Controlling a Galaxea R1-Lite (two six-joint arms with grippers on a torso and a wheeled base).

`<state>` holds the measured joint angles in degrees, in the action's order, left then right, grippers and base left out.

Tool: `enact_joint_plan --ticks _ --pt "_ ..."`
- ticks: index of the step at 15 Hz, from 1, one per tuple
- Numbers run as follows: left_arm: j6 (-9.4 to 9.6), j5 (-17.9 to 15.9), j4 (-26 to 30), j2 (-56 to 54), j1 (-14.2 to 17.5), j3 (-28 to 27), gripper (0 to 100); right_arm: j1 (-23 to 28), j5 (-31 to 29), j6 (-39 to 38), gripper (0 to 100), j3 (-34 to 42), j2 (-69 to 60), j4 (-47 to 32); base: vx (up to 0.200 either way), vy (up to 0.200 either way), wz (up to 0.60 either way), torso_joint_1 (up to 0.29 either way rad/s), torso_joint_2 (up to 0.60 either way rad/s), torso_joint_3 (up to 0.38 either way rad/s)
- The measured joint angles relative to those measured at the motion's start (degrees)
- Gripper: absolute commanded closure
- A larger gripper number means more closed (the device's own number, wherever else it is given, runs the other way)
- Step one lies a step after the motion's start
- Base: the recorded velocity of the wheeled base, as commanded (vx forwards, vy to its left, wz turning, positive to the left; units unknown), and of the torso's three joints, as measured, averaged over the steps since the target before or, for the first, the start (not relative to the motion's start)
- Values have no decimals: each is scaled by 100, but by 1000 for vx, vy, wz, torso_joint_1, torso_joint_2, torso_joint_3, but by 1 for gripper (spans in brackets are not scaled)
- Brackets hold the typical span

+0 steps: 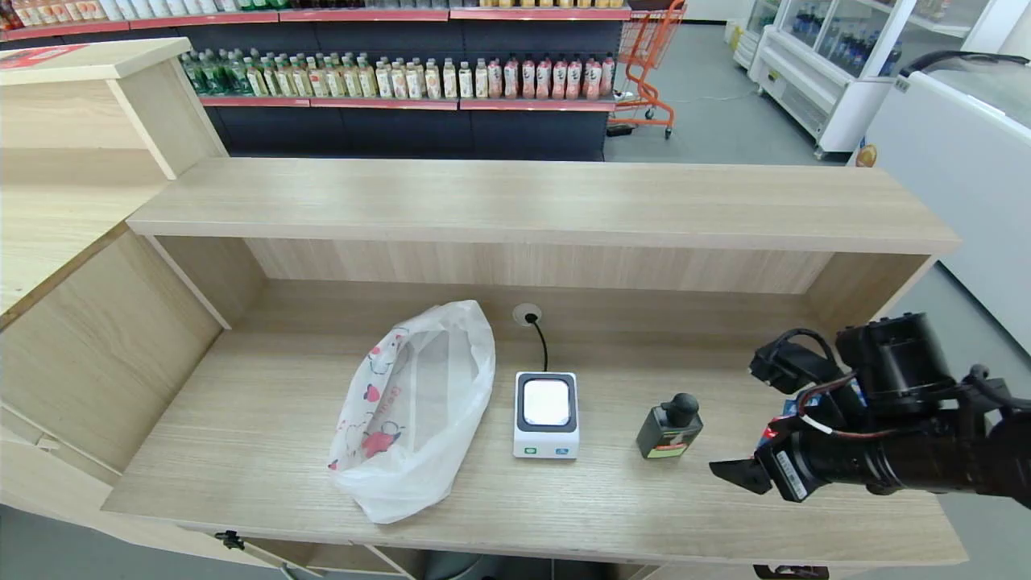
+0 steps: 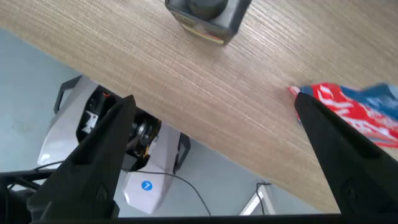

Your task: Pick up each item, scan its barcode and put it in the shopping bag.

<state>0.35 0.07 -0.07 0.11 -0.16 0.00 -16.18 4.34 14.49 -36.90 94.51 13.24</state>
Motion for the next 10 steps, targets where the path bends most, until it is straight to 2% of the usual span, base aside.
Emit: enact_joint_plan --ticks 2,5,10 --pt "0 0 0 0 0 0 0 -151 -57 72 0 -141 501 595 0 0 0 0 0 0" --pt "0 0 0 0 0 0 0 -207 -194 824 0 -254 1086 1281 0 0 0 0 0 0" --pt "0 0 0 0 0 0 0 -215 37 994 0 -480 1705 1653 0 0 0 0 0 0"
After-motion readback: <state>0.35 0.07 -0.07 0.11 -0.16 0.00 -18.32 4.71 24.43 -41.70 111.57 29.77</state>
